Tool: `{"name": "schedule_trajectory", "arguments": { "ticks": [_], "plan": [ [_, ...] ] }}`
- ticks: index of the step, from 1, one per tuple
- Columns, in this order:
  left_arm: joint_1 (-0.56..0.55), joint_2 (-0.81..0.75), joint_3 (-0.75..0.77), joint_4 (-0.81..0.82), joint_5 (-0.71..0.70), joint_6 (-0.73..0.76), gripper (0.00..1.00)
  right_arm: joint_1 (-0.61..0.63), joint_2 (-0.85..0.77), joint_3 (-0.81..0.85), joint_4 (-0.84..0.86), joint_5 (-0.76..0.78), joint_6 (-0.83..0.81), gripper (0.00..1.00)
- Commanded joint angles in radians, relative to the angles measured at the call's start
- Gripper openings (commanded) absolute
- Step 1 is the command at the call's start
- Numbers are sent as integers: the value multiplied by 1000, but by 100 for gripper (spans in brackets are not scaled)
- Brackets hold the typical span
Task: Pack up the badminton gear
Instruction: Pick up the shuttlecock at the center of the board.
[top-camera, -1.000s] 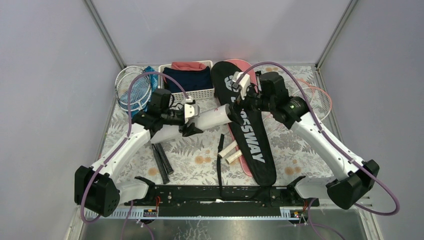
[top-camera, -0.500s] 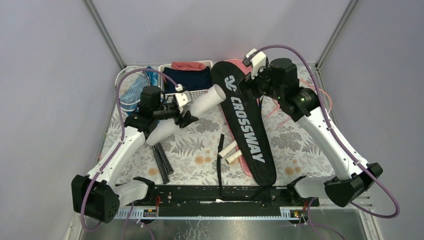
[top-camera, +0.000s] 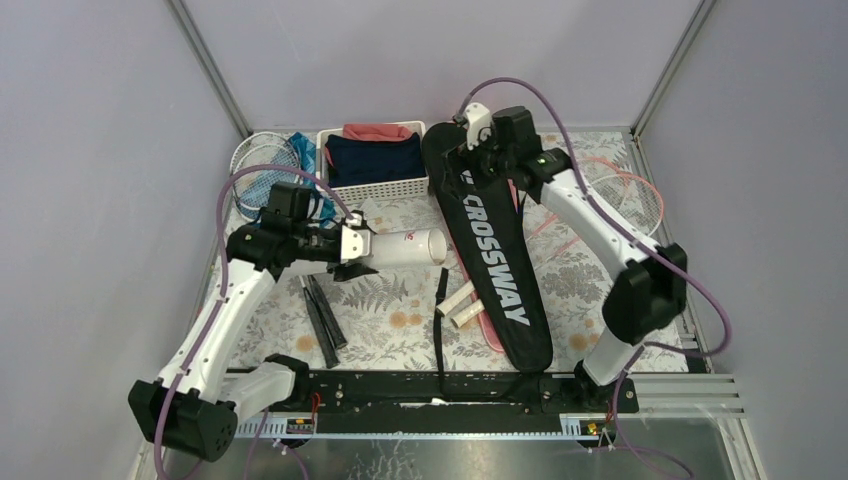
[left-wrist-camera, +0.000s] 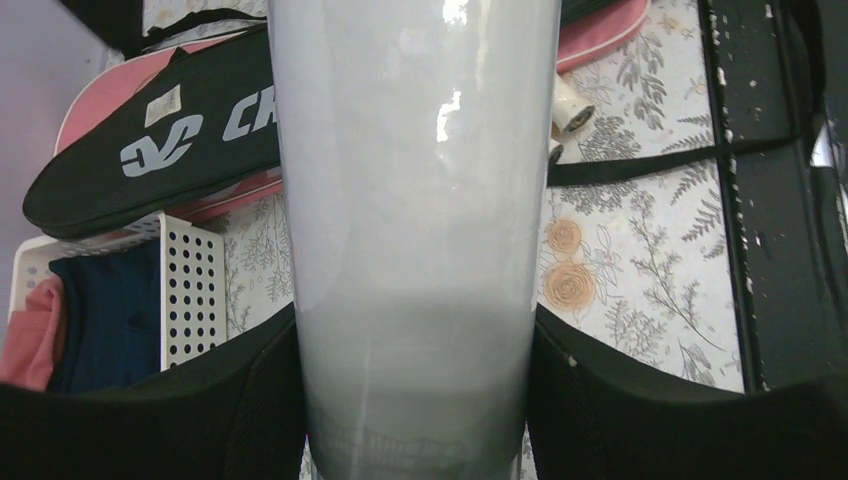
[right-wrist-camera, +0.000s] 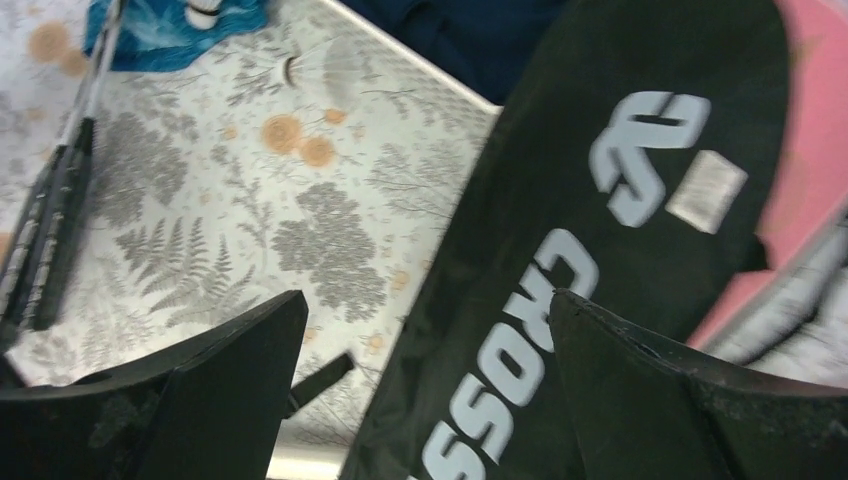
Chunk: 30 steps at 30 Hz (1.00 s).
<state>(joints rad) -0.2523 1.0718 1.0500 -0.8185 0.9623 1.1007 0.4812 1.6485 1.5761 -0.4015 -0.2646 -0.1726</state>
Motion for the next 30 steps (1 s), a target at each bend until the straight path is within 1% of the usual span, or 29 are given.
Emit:
{"name": "schedule_trajectory", "arguments": {
  "ticks": [1, 4, 6, 10, 15, 25, 30],
  "plan": [
    [7, -29, 81, -205, 11, 172, 60, 0, 123, 73, 100, -295, 87, 97],
    [7, -30, 89, -211, 15, 145, 61, 15, 227, 112, 140, -396, 143, 95],
    [7, -30, 81, -209, 11, 143, 61, 34, 288, 130, 173, -421, 164, 95],
    [8, -37, 60, -178, 2, 113, 60, 79, 412, 186, 212, -427, 189, 95],
    [9, -38, 43, -146, 1, 84, 60, 116, 566, 314, 223, -433, 218, 93],
    [13, -37, 26, -108, -4, 38, 60, 152, 853, 657, 135, -416, 224, 89],
    [20, -37, 28, -108, 0, 36, 60, 155, 942, 755, 136, -422, 246, 86]
  ]
}}
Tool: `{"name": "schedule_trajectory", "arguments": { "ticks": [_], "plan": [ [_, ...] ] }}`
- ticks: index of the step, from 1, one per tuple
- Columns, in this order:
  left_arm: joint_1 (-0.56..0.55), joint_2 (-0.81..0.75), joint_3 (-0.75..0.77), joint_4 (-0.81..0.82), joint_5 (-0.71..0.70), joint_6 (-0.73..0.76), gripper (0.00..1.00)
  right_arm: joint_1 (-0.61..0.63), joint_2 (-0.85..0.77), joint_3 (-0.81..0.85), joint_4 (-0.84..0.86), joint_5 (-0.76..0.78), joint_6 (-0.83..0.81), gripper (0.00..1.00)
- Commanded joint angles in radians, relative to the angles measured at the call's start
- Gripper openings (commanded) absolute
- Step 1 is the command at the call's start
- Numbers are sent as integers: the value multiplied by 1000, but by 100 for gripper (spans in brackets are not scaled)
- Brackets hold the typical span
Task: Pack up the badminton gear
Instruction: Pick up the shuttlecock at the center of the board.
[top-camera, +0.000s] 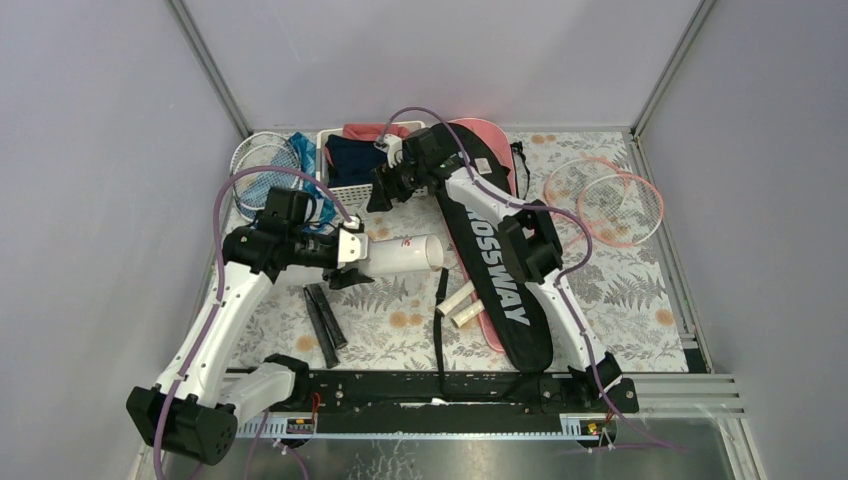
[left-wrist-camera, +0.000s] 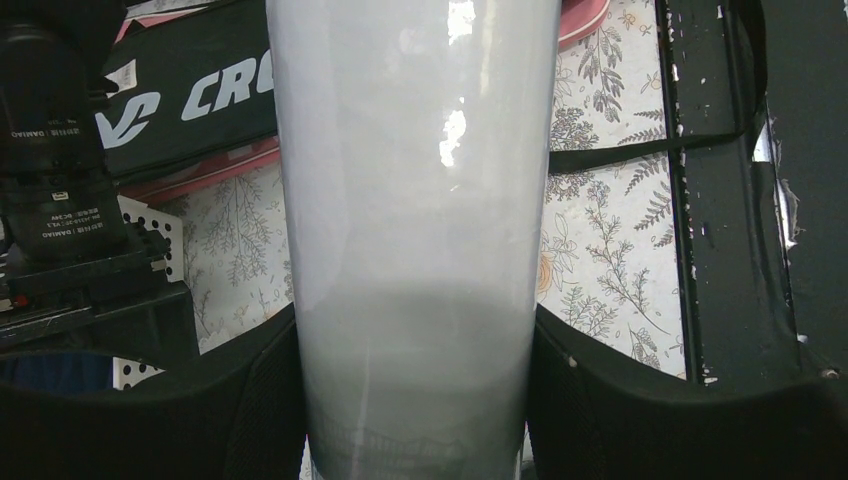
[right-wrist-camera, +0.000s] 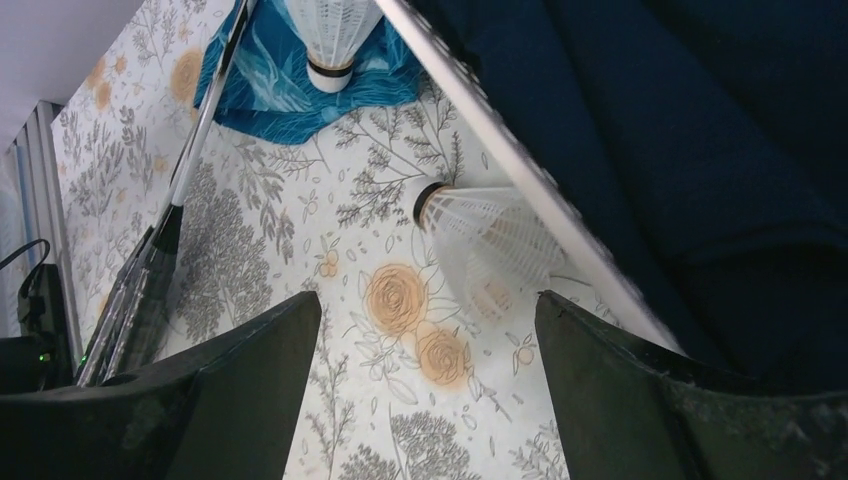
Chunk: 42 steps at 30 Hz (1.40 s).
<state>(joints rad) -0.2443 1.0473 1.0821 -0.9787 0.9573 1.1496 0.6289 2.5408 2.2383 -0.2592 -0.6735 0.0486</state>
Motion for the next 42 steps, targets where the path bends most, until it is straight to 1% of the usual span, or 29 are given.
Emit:
{"name": "schedule_trajectory", "arguments": {
  "ticks": [1, 7, 11, 15, 20, 24, 26, 32, 36, 38, 42],
  "plan": [
    [14, -12, -5, 52, 7, -13, 60, 8, 62, 105, -5, -14, 27, 85],
    [18, -5, -4, 52, 10, -12, 60, 12, 133, 173, 6, -21, 52, 79],
    [19, -2, -2, 52, 12, -15, 61, 19, 163, 200, 11, -41, 74, 71],
    [19, -4, -3, 52, 13, -16, 60, 24, 161, 177, 11, -45, 74, 61],
    [19, -9, -12, 86, 7, -47, 61, 25, 127, 151, -4, -50, 60, 42],
    [19, -10, -20, 159, -30, -119, 60, 24, 39, 113, -37, -54, 22, 13],
    [19, -13, -22, 200, -60, -164, 59, 22, -30, 72, -57, -52, -6, 1],
    [20, -8, -24, 306, -134, -284, 59, -32, -312, -135, -78, -53, -88, 0],
    [20, 5, -26, 366, -191, -340, 59, -126, -517, -305, -97, -59, -126, 0],
    [20, 14, -30, 402, -219, -369, 59, -167, -620, -370, -129, -33, -170, 0],
    [20, 26, -39, 449, -242, -407, 59, -218, -816, -487, -209, 72, -300, 0]
  ]
}}
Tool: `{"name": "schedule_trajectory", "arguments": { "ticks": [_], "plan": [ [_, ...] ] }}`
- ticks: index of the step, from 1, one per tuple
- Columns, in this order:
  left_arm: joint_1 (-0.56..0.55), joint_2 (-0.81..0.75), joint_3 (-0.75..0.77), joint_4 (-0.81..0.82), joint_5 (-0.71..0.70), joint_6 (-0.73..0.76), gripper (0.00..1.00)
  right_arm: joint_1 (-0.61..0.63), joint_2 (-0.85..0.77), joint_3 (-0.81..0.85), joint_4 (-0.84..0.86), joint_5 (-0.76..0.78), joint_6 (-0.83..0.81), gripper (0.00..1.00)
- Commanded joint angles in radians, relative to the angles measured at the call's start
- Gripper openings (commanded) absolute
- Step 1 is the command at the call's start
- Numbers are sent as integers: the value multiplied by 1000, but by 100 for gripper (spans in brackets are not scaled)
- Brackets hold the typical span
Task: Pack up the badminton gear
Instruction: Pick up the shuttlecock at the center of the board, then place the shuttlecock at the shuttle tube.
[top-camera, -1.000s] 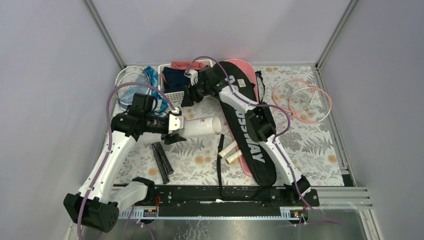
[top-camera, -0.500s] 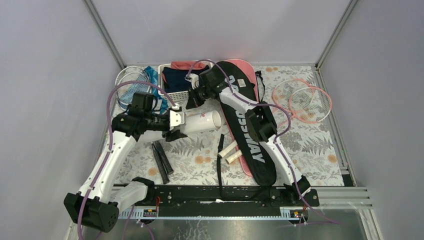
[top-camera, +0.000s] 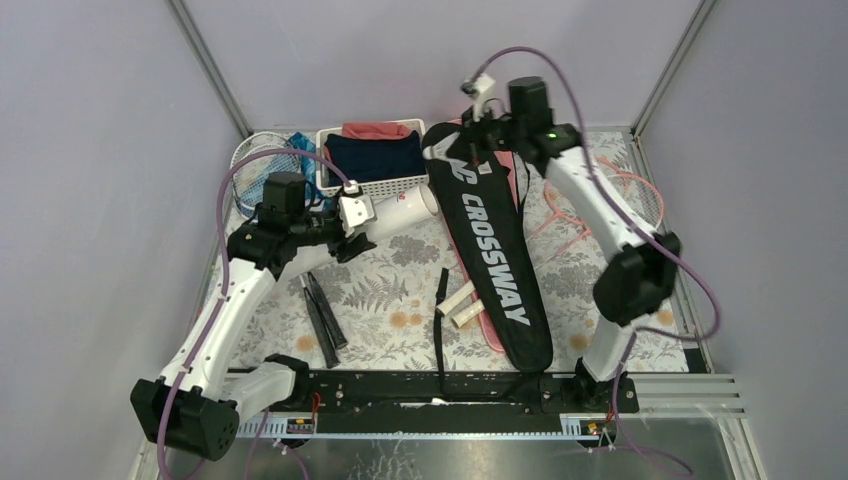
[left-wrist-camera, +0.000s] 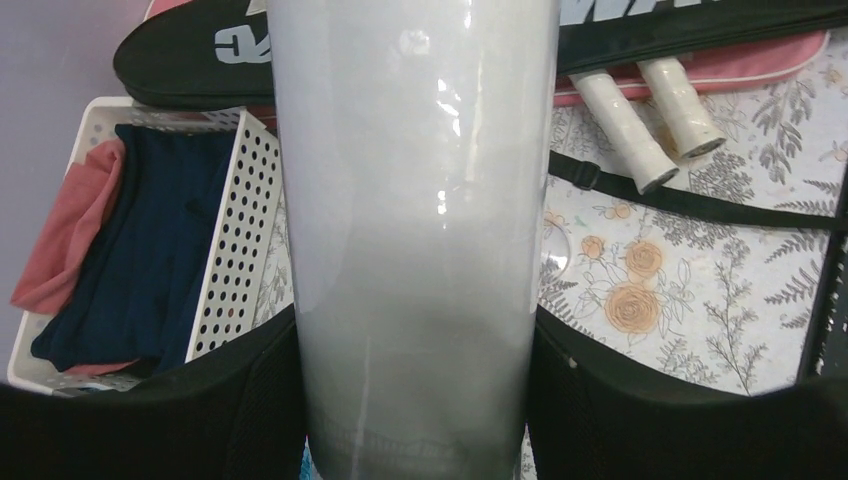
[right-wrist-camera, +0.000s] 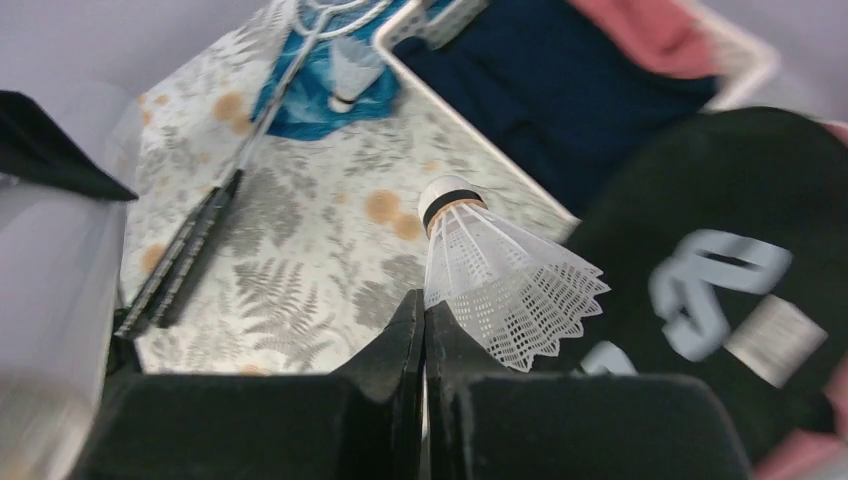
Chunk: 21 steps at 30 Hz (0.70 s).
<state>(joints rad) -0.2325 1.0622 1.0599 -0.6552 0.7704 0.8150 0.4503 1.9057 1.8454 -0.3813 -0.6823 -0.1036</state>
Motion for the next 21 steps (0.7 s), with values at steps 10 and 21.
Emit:
{"name": "schedule_trajectory", "arguments": {
  "ticks": [10, 21],
  "plan": [
    [6, 48, -58, 199, -64, -82, 58, -53, -533, -270, -191, 133, -254, 0],
    [-55, 93, -28, 203, -19, -104, 58, -21, -489, -273, -219, -75, -155, 0]
  ]
}}
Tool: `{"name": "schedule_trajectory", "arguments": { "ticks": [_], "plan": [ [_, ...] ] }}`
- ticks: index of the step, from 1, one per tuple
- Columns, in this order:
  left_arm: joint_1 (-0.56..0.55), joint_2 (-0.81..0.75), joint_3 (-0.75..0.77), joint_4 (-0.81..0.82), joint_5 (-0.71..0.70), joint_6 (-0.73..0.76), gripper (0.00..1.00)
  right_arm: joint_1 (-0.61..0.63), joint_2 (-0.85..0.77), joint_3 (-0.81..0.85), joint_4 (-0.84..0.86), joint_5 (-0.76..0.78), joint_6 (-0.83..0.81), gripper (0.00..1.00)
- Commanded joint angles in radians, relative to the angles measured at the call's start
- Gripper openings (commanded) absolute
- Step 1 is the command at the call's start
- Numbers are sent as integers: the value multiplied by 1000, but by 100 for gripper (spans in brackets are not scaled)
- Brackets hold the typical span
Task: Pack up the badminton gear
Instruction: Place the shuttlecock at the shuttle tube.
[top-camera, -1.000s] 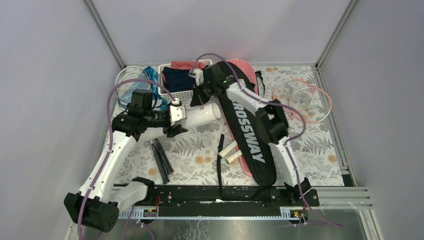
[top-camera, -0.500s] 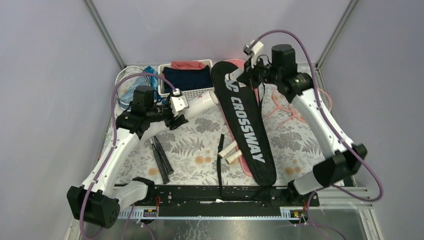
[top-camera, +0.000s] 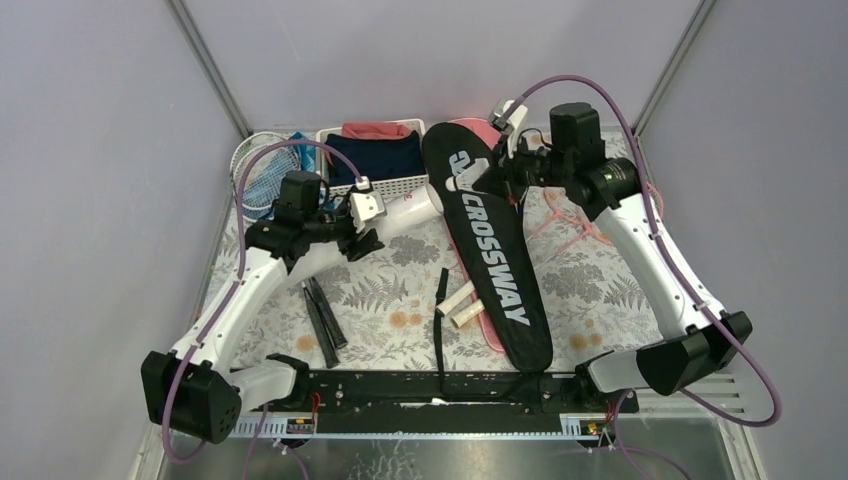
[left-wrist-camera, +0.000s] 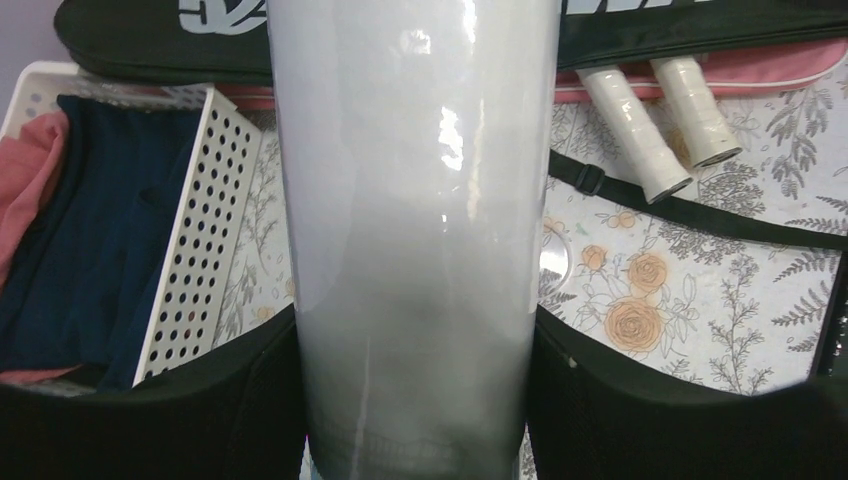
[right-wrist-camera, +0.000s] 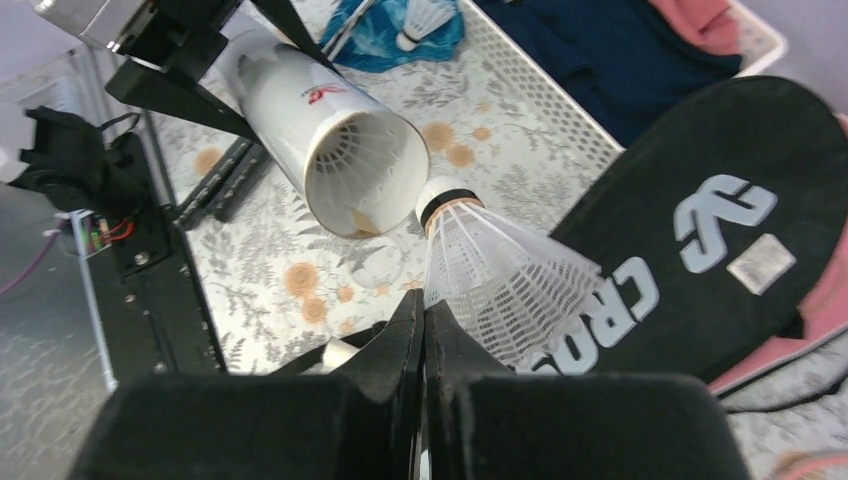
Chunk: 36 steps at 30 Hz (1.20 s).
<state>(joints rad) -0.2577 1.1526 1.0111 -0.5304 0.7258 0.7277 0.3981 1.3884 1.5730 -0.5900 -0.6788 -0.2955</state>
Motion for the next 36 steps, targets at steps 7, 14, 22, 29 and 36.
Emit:
{"name": "schedule_trajectory", "arguments": {
  "ticks": [7, 14, 22, 29, 36],
  "plan": [
    [-46, 7, 15, 98, 33, -37, 58, 147, 80, -14, -14, -110, 40, 0],
    [-46, -10, -8, 120, 34, -34, 58, 169, 85, -64, -20, -264, -18, 18],
    [-46, -27, -35, 120, 82, -4, 57, 169, 98, -104, -27, -362, -73, 57],
    [-46, -32, -42, 84, 151, 41, 57, 169, 127, -140, -32, -441, -116, 75],
    [-46, -11, -45, 138, 132, -33, 57, 200, 127, -199, 116, -439, -5, 86]
  ]
}}
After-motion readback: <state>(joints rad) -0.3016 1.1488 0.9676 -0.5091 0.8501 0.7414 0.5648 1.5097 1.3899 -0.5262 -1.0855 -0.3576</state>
